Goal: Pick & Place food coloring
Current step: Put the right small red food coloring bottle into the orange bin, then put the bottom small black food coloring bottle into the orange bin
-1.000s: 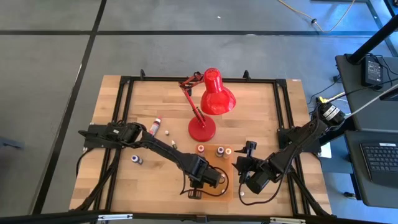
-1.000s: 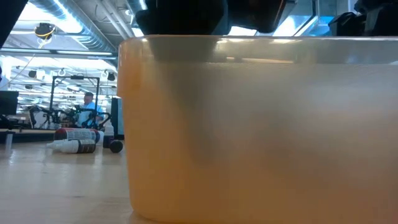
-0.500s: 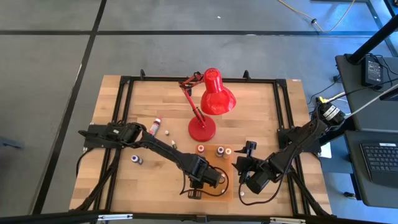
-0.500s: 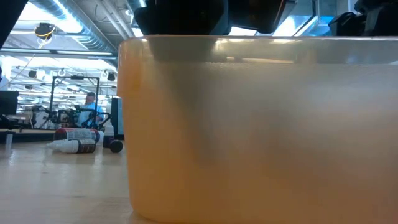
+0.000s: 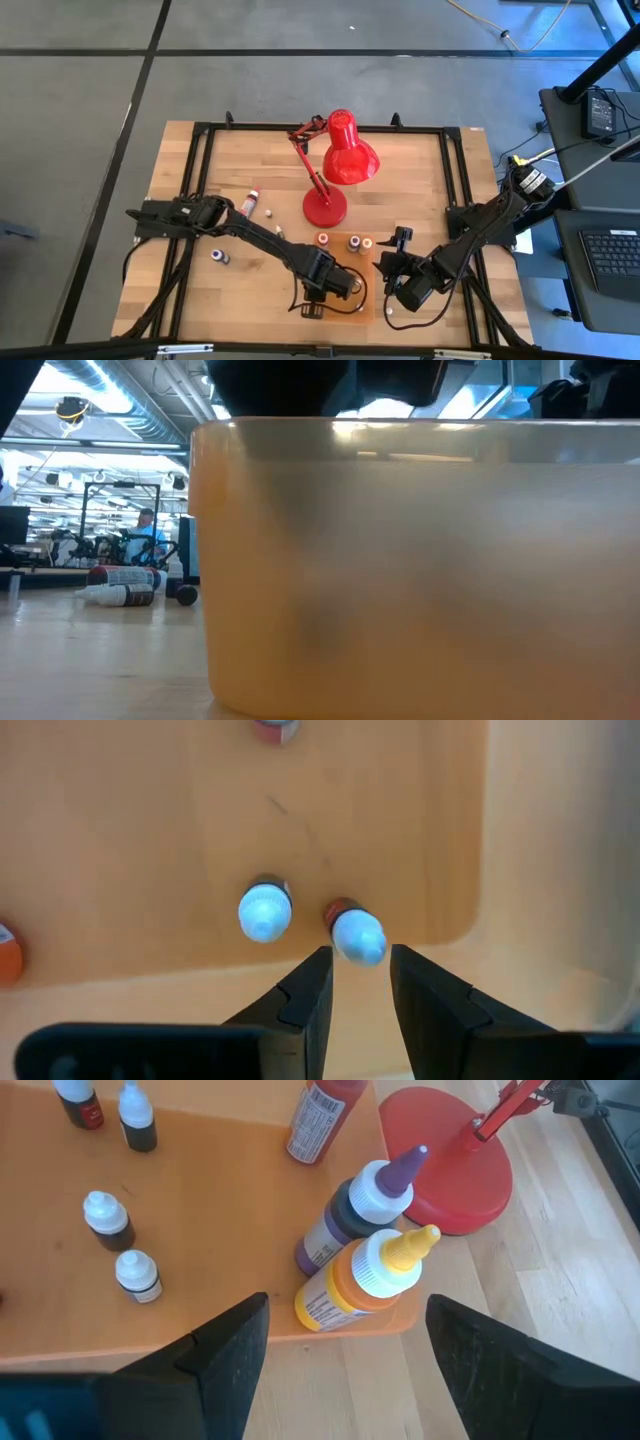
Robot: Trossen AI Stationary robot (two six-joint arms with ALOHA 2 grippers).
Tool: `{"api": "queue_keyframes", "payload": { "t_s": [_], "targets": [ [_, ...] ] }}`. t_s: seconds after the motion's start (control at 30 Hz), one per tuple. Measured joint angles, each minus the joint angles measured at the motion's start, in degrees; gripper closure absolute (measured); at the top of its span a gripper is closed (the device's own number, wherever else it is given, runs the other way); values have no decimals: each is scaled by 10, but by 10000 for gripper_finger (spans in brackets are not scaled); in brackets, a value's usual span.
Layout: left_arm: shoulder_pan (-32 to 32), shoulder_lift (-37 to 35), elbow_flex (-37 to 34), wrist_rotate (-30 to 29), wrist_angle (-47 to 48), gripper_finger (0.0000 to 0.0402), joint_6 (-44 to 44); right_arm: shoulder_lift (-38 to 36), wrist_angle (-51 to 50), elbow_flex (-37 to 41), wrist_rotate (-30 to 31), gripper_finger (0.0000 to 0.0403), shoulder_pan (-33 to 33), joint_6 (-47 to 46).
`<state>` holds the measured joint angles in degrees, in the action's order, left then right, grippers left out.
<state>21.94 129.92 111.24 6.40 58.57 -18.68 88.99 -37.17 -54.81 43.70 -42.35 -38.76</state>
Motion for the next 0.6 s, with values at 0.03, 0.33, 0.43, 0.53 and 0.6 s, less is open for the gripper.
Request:
{"api": "queue_keyframes", "payload": {
  "t_s": [0.03,0.33,0.43,0.53,0.6],
  "targets": [
    [-1,-5,0,0,4,302,-4,0,0,0,0,130,0,0],
    [7,-71,-1,-83,109,302,7,0,0,0,-10,130,0,0],
    [18,-96,-7,-189,119,302,10,0,0,0,-26,130,0,0],
    [31,-128,-37,-246,109,302,9,0,-1,0,-49,130,0,1],
    [38,-159,-79,-260,69,302,9,0,0,0,-57,130,0,2]
  ]
}}
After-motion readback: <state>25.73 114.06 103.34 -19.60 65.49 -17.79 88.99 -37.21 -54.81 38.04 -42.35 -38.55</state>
